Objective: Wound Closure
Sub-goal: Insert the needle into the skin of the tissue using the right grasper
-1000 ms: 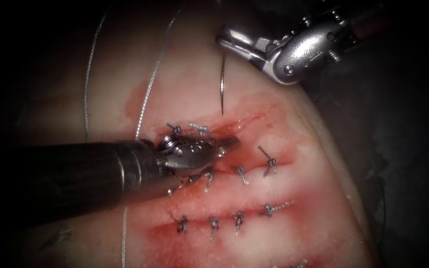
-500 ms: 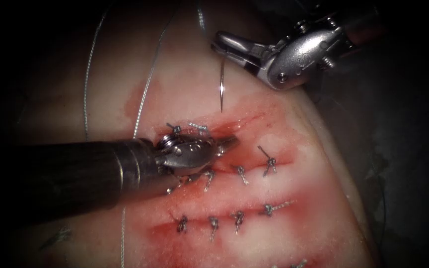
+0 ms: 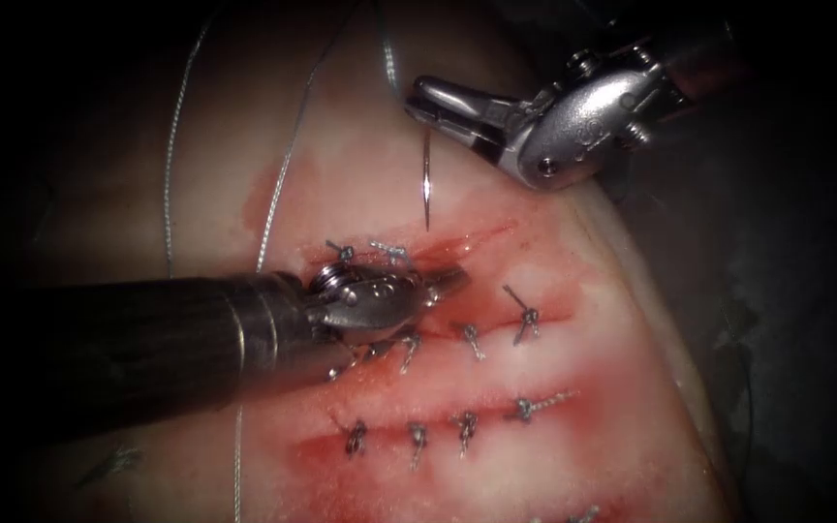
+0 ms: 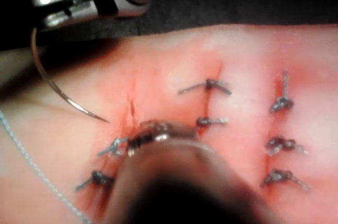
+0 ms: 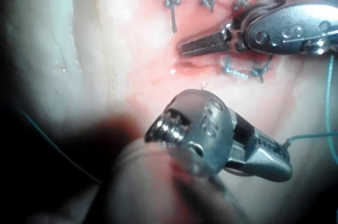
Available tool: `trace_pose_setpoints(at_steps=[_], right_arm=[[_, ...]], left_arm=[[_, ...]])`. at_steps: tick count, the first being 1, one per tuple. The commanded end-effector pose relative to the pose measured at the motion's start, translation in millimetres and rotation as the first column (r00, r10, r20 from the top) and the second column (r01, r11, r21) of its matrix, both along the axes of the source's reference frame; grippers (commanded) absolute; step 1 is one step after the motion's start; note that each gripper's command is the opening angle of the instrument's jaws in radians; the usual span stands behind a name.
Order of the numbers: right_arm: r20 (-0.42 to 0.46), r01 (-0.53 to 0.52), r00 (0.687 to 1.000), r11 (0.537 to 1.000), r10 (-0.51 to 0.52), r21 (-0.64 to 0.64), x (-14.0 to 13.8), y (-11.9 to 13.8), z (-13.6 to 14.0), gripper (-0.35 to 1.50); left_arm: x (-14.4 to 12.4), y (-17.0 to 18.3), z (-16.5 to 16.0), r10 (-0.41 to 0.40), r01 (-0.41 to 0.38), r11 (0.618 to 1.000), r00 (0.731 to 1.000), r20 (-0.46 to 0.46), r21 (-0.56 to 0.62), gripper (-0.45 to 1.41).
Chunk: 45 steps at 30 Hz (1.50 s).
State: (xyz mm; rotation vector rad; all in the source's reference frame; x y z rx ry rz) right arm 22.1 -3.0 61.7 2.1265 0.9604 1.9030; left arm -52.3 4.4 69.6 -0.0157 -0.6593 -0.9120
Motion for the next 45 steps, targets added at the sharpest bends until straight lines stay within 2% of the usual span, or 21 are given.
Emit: trace_pose_setpoints(at_steps=[1, 21, 45], right_arm=[[-0.001, 0.006, 1.000, 1.000, -0.006, -0.005, 0.7, 0.2, 0.5, -0.35], [0.038, 0.056, 0.998, 0.995, -0.053, -0.087, 0.9, 0.1, 1.1, -0.35], [0.046, 0.079, 0.996, 0.990, -0.074, -0.117, 1.1, -0.1, 1.4, -0.35]], left_arm=[[-0.6, 0.6, 0.3, -0.001, 0.001, 1.000, 1.000, 0.002, -0.003, -0.45], [-0.6, 0.7, 0.1, -0.004, 0.004, 1.000, 1.000, 0.001, -0.001, -0.45], [-0.6, 0.8, 0.1, -0.009, 0.009, 1.000, 1.000, -0.001, 0.000, -0.45]])
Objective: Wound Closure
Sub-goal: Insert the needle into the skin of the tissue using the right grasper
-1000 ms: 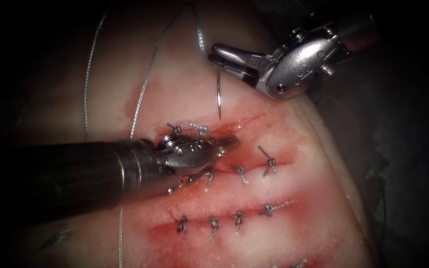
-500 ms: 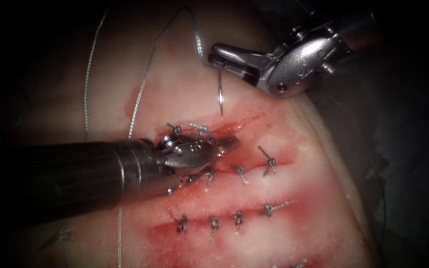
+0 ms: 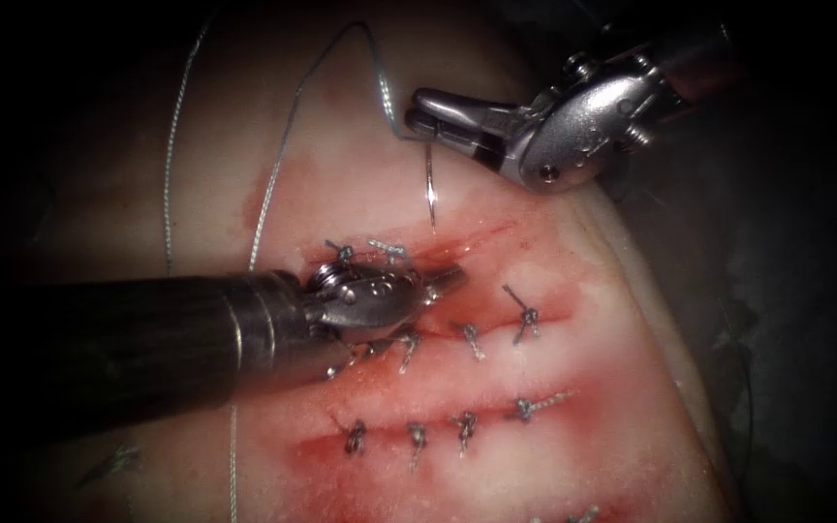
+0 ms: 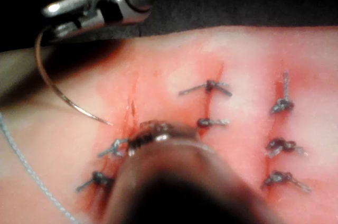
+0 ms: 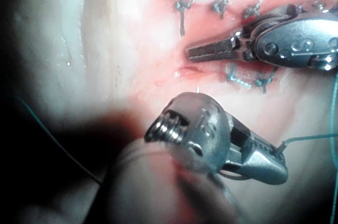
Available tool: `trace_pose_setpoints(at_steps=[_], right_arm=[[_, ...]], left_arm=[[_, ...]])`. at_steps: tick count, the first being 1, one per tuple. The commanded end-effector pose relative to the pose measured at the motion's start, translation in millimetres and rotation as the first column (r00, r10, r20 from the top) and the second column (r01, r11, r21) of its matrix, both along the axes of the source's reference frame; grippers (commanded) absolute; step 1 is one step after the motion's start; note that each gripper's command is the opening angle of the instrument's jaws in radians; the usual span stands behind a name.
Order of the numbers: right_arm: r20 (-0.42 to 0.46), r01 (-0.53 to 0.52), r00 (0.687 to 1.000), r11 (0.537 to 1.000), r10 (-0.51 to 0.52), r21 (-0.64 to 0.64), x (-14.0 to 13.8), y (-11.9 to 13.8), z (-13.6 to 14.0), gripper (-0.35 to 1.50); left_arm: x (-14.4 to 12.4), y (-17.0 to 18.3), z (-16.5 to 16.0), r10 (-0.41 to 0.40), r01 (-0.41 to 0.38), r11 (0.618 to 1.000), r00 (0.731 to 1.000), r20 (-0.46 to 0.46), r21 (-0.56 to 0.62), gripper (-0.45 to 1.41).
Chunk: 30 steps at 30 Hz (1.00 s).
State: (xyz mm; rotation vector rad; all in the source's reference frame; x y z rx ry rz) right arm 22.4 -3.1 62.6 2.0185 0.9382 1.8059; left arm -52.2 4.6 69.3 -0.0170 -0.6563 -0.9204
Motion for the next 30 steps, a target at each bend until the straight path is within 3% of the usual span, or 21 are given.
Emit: trace_pose_setpoints(at_steps=[1, 30], right_arm=[[-0.003, -0.001, 1.000, 1.000, 0.001, -0.005, 0.9, -0.1, 0.5, -0.35], [0.019, 0.026, 1.000, 0.997, -0.024, -0.068, 0.8, -0.4, 0.5, -0.35]], left_arm=[[-0.7, 0.6, 0.4, -0.001, 0.001, 1.000, 1.000, 0.002, -0.003, -0.45], [-0.7, 0.6, 0.3, -0.011, 0.011, 1.000, 1.000, 0.000, 0.000, -0.45]])
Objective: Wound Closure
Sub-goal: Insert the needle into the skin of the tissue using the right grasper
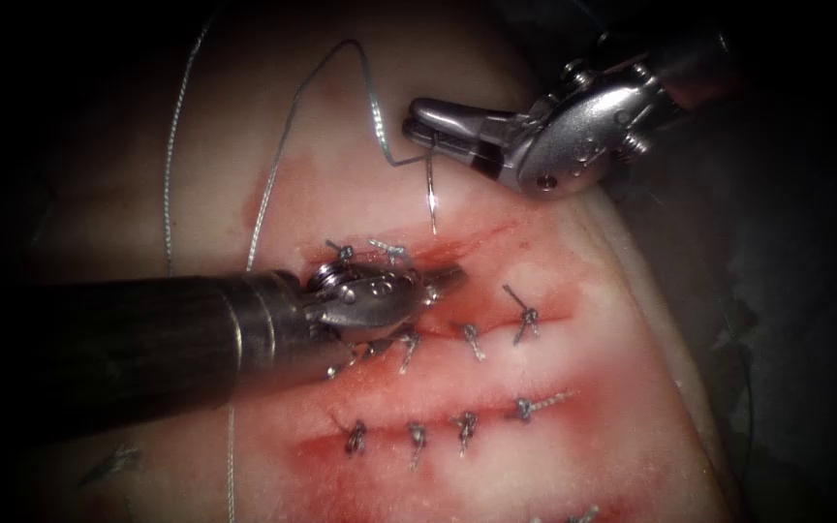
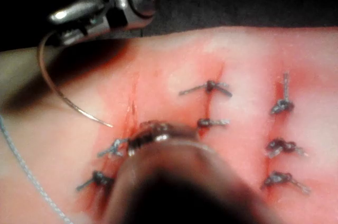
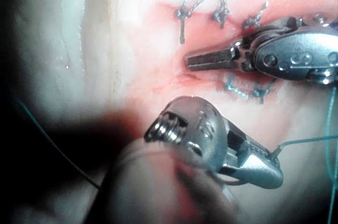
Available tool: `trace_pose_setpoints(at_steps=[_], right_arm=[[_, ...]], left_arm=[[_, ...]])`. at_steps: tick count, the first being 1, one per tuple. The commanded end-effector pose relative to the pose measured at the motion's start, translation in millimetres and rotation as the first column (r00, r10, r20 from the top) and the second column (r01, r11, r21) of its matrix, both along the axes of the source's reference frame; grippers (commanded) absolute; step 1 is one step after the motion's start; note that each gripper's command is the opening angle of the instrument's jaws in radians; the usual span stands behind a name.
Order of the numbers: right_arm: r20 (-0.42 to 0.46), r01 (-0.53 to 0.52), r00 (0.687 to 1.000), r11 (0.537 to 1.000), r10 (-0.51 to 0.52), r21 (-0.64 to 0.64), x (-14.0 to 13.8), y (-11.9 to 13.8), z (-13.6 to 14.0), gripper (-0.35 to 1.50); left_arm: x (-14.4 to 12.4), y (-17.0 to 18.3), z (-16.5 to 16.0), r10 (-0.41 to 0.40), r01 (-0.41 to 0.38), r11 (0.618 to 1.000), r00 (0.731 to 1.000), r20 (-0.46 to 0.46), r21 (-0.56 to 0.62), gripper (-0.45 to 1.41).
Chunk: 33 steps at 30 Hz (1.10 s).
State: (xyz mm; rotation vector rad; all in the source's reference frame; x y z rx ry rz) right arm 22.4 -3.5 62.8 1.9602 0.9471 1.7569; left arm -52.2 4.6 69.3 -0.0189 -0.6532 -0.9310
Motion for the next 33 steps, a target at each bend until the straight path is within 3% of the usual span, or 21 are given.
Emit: trace_pose_setpoints(at_steps=[1, 15, 33], right_arm=[[-0.001, 0.003, 1.000, 1.000, -0.003, -0.010, 0.8, 0.0, 0.4, -0.35], [-0.007, 0.059, 0.998, 0.994, -0.060, -0.093, 1.2, -0.5, 0.5, -0.35], [0.007, 0.060, 0.998, 0.984, -0.060, -0.168, 1.2, -0.9, -0.5, -0.35]], left_arm=[[-0.7, 0.6, 0.4, -0.001, 0.001, 1.000, 1.000, 0.002, -0.003, -0.45], [-0.6, 0.6, 0.3, 0.002, -0.002, 1.000, 1.000, 0.000, -0.006, -0.45], [-0.6, 0.6, 0.4, 0.000, 0.000, 1.000, 1.000, -0.001, -0.006, -0.45]])
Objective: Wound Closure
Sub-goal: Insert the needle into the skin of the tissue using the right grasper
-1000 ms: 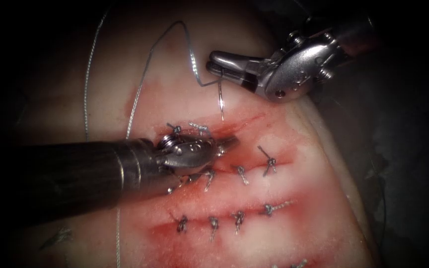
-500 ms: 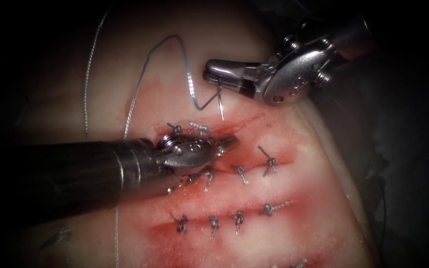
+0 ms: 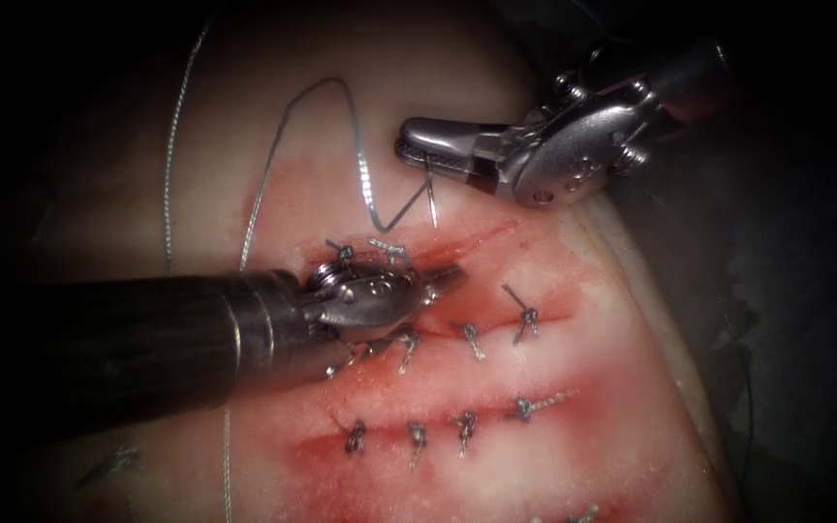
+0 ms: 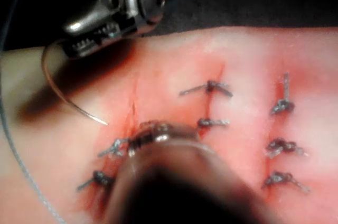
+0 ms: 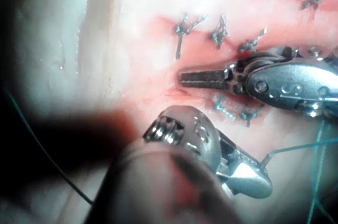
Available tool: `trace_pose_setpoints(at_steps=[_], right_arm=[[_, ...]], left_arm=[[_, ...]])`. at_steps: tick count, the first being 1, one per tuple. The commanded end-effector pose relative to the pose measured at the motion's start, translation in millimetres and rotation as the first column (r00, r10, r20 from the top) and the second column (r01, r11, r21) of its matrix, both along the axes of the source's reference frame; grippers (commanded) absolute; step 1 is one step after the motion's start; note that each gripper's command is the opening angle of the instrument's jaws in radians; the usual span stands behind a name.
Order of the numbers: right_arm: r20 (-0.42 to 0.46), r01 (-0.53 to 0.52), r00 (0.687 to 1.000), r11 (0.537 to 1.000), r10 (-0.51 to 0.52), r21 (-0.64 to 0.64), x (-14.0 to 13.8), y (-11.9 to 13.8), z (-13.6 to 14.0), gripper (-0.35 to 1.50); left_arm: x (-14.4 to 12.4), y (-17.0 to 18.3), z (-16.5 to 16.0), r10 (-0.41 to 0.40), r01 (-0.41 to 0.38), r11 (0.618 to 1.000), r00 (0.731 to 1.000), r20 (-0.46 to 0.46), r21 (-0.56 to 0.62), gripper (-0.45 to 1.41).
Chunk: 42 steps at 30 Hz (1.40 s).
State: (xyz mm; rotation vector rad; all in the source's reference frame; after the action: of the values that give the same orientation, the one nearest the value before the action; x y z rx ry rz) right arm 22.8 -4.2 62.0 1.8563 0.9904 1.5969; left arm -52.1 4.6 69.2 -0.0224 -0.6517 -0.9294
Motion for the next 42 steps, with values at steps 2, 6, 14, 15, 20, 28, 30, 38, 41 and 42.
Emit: trace_pose_setpoints(at_steps=[2, 6, 14, 15, 20, 28, 30, 38, 41, 42], right_arm=[[-0.008, 0.019, 1.000, 1.000, -0.019, -0.012, 0.8, -0.3, -0.4, -0.35], [-0.012, 0.053, 0.999, 0.997, -0.053, -0.055, 0.6, -0.2, -2.5, -0.35], [-0.028, 0.098, 0.995, 0.990, -0.101, -0.099, 1.0, -0.5, -3.1, -0.35], [-0.030, 0.100, 0.994, 0.989, -0.104, -0.110, 1.0, -0.5, -3.3, -0.35], [-0.030, 0.098, 0.994, 0.987, -0.102, -0.126, 0.9, -0.4, -3.2, -0.35], [-0.024, 0.096, 0.995, 0.982, -0.101, -0.164, 0.6, -0.9, -1.2, -0.35], [-0.026, 0.094, 0.995, 0.981, -0.100, -0.168, 0.6, -1.0, -0.8, -0.35], [-0.059, 0.071, 0.995, 0.982, -0.082, -0.176, 0.8, -2.0, -0.2, -0.35], [-0.062, 0.064, 0.995, 0.982, -0.076, -0.178, 0.7, -2.3, 0.0, -0.35], [-0.062, 0.059, 0.996, 0.982, -0.071, -0.178, 0.6, -2.4, 0.0, -0.35]], left_arm=[[-0.6, 0.6, 0.4, -0.001, 0.001, 1.000, 1.000, 0.002, -0.003, -0.45], [-0.6, 0.6, 0.4, -0.001, 0.001, 1.000, 1.000, 0.002, -0.003, -0.45], [-0.5, 0.6, 0.3, -0.001, 0.001, 1.000, 1.000, 0.002, -0.003, -0.45], [-0.5, 0.6, 0.3, -0.002, 0.002, 1.000, 1.000, 0.002, -0.003, -0.45], [-0.5, 0.6, 0.3, -0.003, 0.003, 1.000, 1.000, 0.001, -0.003, -0.45], [-0.4, 0.6, 0.3, -0.005, 0.005, 1.000, 1.000, 0.001, -0.003, -0.45], [-0.4, 0.6, 0.4, -0.005, 0.005, 1.000, 1.000, 0.001, -0.003, -0.45], [-0.3, 0.7, 0.4, -0.007, 0.007, 1.000, 1.000, 0.000, -0.003, -0.45], [-0.3, 0.7, 0.4, -0.007, 0.007, 1.000, 1.000, 0.000, -0.003, -0.45], [-0.3, 0.7, 0.4, -0.008, 0.008, 1.000, 1.000, -0.001, -0.003, -0.45]])
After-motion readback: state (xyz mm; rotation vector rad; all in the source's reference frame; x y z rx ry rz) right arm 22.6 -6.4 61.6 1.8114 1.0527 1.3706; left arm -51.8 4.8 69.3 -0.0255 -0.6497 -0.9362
